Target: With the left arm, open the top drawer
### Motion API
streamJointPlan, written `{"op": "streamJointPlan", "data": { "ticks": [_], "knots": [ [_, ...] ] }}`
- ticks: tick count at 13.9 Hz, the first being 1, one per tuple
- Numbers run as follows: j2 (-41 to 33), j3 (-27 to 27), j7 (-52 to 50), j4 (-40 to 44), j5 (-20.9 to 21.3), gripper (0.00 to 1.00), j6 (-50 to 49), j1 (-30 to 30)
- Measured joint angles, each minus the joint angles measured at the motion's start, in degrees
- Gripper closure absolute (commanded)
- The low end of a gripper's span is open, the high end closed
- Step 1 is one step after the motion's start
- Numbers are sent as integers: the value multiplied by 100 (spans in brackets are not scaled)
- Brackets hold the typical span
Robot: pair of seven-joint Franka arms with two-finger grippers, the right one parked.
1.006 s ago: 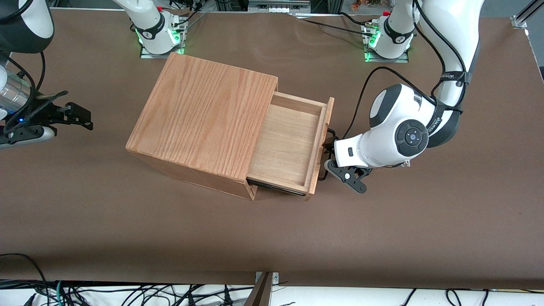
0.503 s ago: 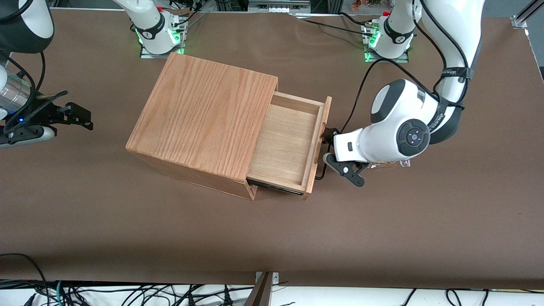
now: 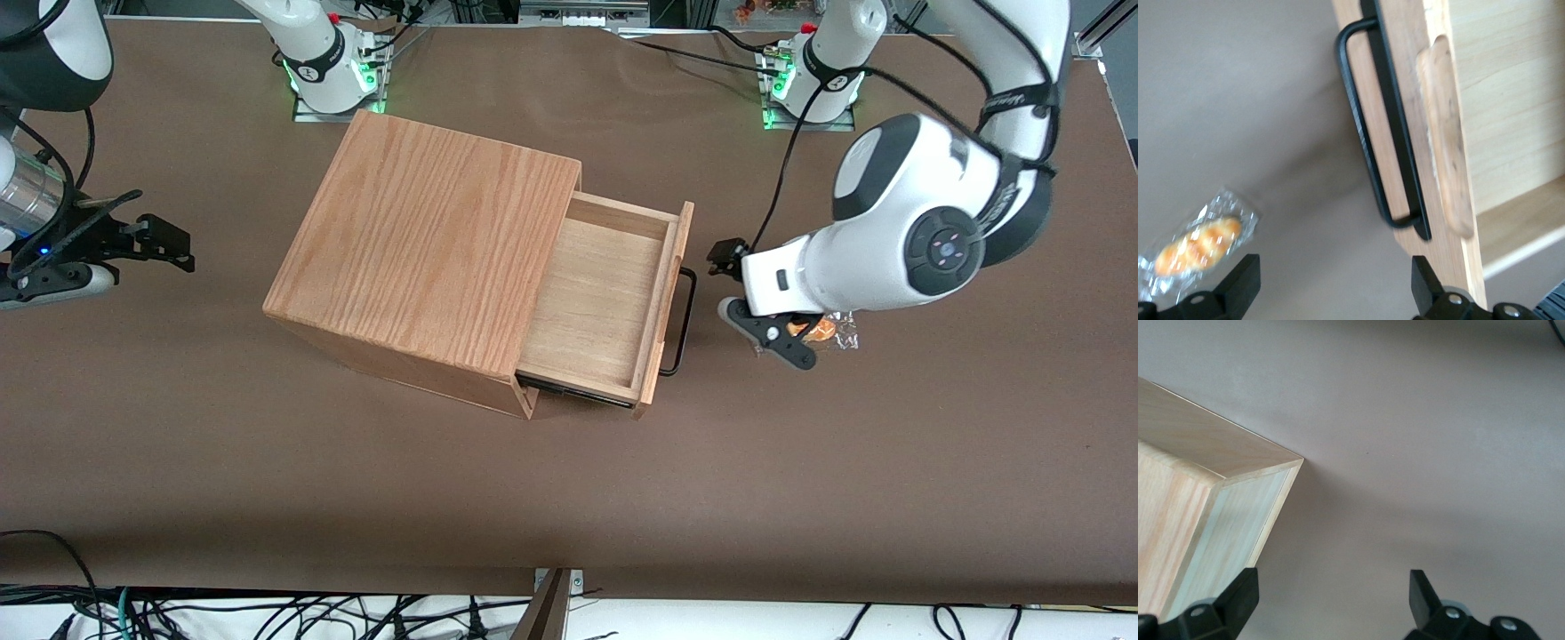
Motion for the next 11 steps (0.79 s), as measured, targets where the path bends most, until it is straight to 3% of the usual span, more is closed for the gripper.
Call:
{"op": "streamJointPlan", "data": {
  "ticks": [2,7,11],
  "knots": [
    [-202,95,-90,6,223,0,-246,89],
    [-740,157,-809,13,1290,0,-654,300],
    [-948,304,-953,-136,1392,0,-450,733]
  ]
}}
